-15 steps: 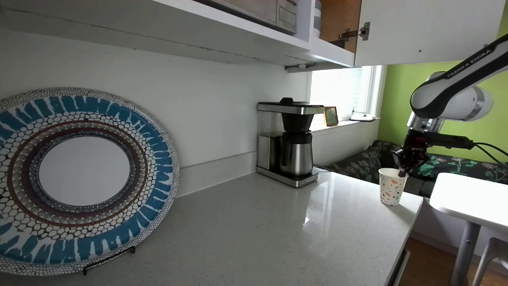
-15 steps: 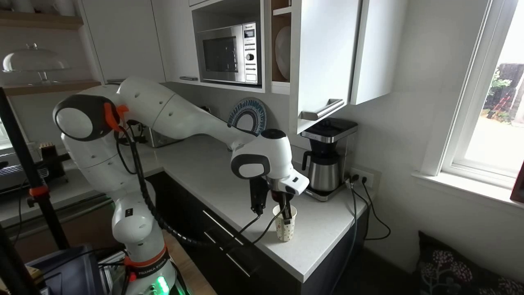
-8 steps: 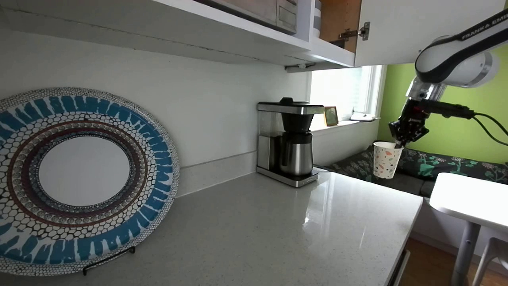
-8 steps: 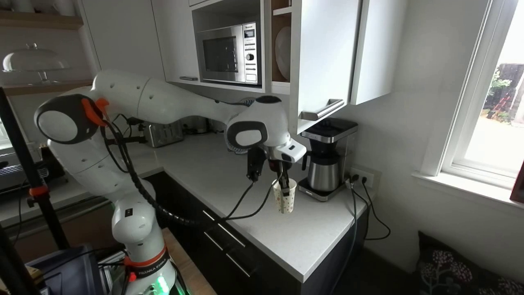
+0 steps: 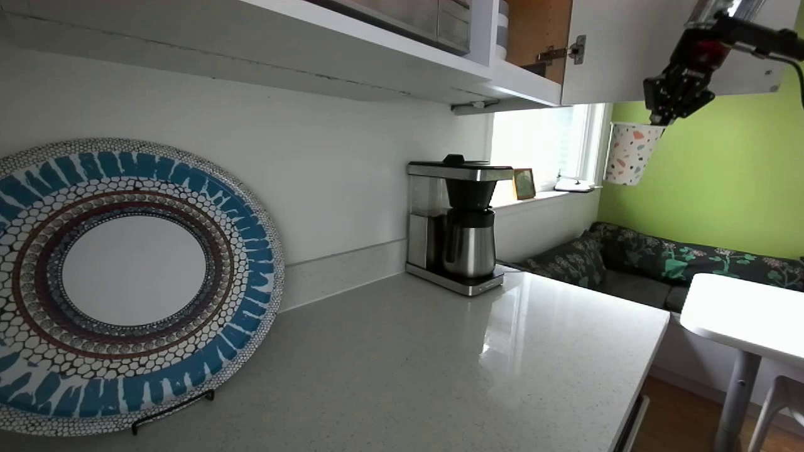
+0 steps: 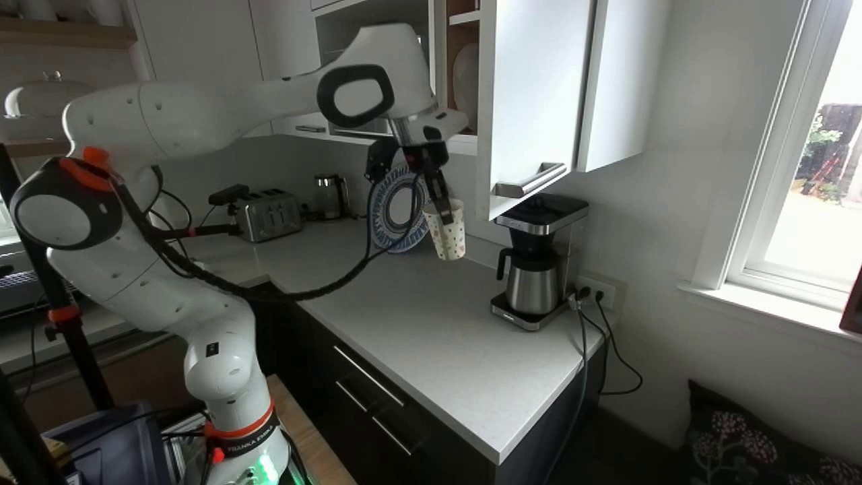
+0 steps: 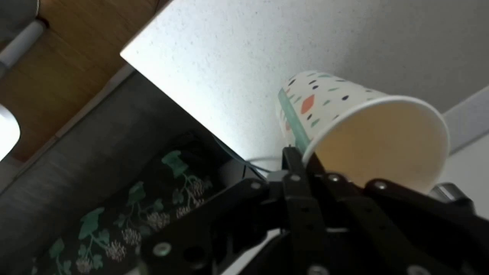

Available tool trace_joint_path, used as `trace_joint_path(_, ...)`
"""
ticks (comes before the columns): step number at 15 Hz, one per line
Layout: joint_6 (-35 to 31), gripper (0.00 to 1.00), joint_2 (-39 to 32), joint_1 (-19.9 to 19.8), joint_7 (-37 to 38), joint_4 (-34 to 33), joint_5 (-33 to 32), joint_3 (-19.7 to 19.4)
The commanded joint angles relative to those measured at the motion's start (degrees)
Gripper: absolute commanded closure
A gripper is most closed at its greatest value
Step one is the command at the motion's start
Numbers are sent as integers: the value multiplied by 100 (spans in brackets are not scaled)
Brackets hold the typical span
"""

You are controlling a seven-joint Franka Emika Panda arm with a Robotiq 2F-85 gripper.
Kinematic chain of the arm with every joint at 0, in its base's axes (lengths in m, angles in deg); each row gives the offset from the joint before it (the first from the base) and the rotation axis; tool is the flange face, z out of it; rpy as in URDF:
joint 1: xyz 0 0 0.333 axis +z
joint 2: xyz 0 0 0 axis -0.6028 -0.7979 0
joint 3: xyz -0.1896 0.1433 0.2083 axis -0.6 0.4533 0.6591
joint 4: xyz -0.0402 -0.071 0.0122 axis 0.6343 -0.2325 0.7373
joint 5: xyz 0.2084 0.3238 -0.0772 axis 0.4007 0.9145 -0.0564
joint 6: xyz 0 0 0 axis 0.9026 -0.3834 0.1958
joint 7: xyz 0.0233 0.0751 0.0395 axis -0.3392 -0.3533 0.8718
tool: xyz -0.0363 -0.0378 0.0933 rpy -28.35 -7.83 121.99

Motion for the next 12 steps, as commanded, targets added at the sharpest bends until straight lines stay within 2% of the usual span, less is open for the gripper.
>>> trace_joint_path(1, 289, 99, -171, 215, -172, -1194, -50, 103)
trace_joint_path(6, 156, 99, -697, 523, -291, -2752, 79, 116)
trace_joint_path(12, -80, 99, -1651, 808, -265, -4234, 430, -6)
